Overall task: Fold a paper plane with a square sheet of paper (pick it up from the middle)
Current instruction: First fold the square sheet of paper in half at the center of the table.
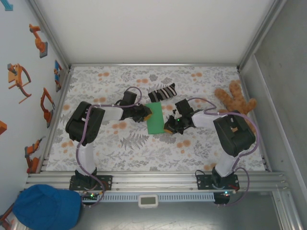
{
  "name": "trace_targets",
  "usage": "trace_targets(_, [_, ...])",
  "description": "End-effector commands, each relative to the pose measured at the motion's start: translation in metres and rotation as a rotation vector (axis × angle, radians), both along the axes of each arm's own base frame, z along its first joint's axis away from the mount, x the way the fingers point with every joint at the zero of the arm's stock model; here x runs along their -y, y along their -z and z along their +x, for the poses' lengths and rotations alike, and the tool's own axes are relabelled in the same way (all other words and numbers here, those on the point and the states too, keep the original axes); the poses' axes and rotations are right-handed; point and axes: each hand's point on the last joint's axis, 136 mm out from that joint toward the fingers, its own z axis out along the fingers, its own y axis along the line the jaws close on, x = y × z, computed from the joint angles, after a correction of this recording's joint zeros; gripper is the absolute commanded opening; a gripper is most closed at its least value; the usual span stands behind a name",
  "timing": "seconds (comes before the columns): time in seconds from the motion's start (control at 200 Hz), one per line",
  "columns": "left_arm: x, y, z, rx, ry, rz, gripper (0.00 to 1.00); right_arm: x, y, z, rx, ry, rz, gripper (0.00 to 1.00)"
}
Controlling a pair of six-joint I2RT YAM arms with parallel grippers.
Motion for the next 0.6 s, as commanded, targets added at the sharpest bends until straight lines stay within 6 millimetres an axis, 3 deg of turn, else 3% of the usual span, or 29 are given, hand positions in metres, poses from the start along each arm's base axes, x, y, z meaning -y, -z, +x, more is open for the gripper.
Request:
trace_targets(0.0, [-0.020,0.043,-0.023,-0.141,-0.026,0.109,0.24,0.002,-0.007,0.004,0.024,0.022,-0.003,0.09])
trace_targets(0.21, [-0.015,0.036,-0.020,-0.120,-0.006,0.084,0.24,0.004,-0.007,0.006,0.029,0.035,-0.016,0.00])
trace_targets(0.285, [-0.004,0.014,-0.011,-0.045,0.058,0.022,0.24,0.006,-0.008,0.006,0.029,0.033,-0.022,0.00])
trace_targets(0.356, [0.010,-0.019,-0.002,0.066,0.139,-0.039,0.27,0.009,-0.008,0.004,0.024,0.025,-0.039,0.00])
trace_targets(0.451, [0.015,-0.054,0.007,0.177,0.195,-0.049,0.34,0.014,-0.010,0.001,0.020,0.016,-0.053,0.00])
trace_targets(0.521, [0.013,-0.064,0.014,0.212,0.196,-0.040,0.35,0.015,-0.012,-0.002,0.016,0.006,-0.057,0.00])
trace_targets(0.591, [0.012,-0.061,0.017,0.210,0.183,-0.055,0.35,0.015,-0.013,-0.004,0.010,-0.002,-0.057,0.00])
